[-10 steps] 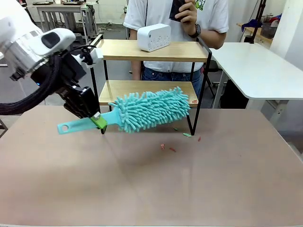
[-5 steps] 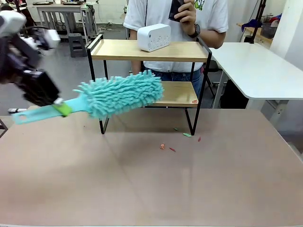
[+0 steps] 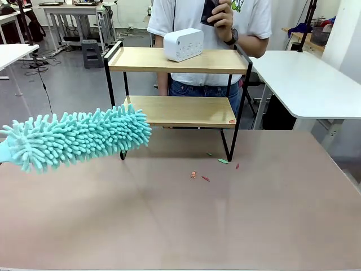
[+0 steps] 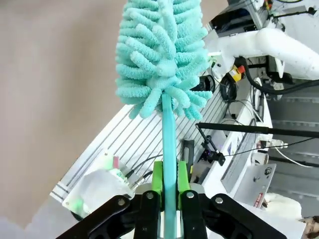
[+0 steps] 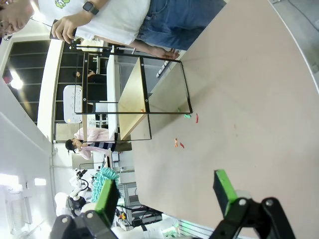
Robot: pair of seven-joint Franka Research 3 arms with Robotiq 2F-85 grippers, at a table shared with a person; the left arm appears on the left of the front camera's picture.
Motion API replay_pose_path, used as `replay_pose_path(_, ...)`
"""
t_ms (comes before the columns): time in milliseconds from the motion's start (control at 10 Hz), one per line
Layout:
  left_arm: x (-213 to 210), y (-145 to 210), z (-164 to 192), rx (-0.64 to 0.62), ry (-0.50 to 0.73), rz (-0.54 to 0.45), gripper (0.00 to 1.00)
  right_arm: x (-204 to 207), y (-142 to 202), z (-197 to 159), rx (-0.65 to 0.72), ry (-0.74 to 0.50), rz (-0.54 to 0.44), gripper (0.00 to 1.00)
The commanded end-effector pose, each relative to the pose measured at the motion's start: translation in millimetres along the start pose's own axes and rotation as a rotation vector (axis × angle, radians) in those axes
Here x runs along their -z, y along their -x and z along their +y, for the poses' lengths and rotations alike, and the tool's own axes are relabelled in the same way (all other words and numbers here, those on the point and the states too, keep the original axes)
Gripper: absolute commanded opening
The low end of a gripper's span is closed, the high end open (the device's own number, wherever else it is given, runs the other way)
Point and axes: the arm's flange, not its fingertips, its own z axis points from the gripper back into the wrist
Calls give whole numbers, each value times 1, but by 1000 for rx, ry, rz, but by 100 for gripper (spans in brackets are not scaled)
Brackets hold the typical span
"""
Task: Clean the shelf.
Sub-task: Clean the remaining tier of the Shelf with the Duster once objects are removed.
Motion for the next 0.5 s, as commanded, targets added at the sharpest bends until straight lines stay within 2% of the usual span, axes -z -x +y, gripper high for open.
replay_pose_path(0, 10, -28, -5, -19, 1, -17, 12, 1, -2, 1, -26, -22, -15, 100)
replay_pose_path(400, 12, -24, -2, -8, -4, 1, 12, 1, -2, 1, -26, -22, -15, 100)
